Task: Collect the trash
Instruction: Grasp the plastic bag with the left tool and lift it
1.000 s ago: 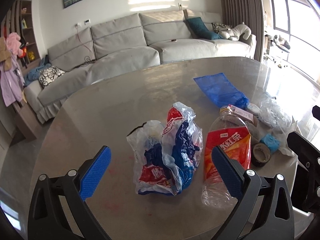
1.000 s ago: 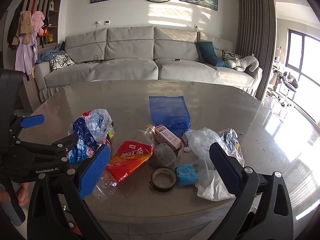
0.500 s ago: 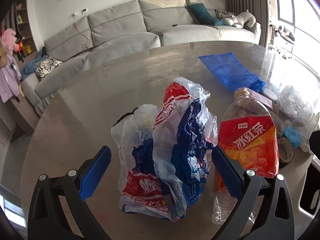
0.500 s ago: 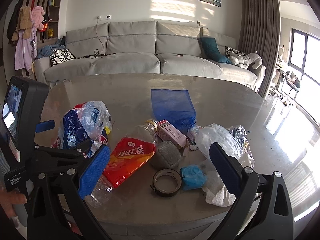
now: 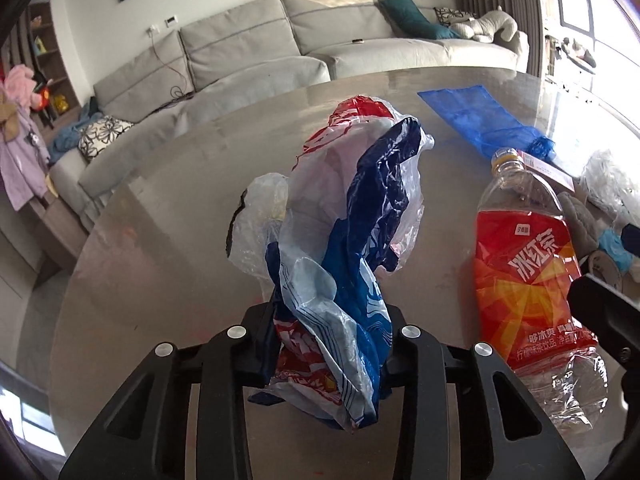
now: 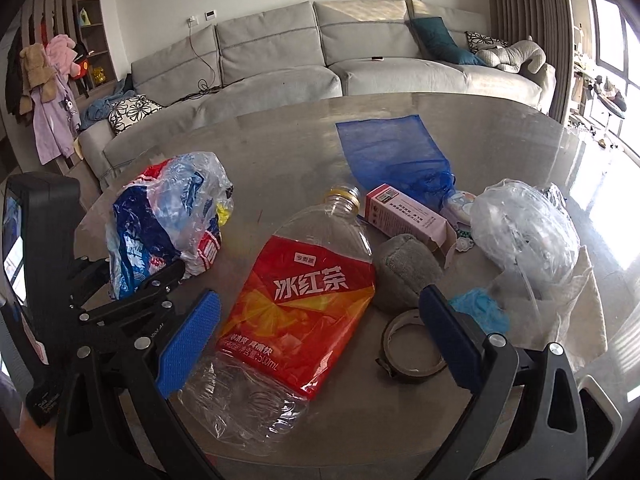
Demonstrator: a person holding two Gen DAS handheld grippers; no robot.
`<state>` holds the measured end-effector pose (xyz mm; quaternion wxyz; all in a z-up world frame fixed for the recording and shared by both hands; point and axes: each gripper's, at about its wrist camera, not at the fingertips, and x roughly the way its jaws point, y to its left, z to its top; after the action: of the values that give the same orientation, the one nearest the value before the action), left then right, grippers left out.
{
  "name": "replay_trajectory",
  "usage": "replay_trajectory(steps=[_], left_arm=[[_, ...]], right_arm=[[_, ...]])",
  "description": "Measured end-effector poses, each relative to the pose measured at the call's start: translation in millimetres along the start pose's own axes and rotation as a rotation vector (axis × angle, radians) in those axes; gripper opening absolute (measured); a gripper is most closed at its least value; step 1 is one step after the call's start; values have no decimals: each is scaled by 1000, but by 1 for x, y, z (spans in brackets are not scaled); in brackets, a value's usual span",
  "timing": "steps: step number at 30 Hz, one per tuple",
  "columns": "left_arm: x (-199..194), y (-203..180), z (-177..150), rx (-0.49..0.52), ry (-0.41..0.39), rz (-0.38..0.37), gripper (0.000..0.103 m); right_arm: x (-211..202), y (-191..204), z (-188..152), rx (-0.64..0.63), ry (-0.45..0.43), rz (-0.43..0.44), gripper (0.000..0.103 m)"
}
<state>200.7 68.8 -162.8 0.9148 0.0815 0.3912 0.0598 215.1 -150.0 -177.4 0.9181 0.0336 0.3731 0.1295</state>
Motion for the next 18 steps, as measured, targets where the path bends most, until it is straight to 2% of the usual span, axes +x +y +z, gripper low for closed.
replay_trajectory(steps=[5, 8, 11, 13, 17, 18], left_arm=[[-12, 17, -2, -37, -38, 11, 34], [-11, 21, -1, -52, -26, -3, 34], [-10, 25, -2, -53, -25, -12, 34], [-8, 25, -1, -48, -27, -13, 34], [-8, 26, 0, -33, -28, -18, 34], [-9, 26, 0, -29, -29, -19, 34]], right_arm=[[3, 5, -13, 31, 46, 26, 99], [-1, 1, -22, 81, 65, 63, 99], [-1, -12, -28, 182, 106, 124, 99], [4, -20, -26, 244, 149, 180, 99], [7, -18, -15, 248, 162, 193, 97], [8, -17, -12, 245, 169, 198, 94]])
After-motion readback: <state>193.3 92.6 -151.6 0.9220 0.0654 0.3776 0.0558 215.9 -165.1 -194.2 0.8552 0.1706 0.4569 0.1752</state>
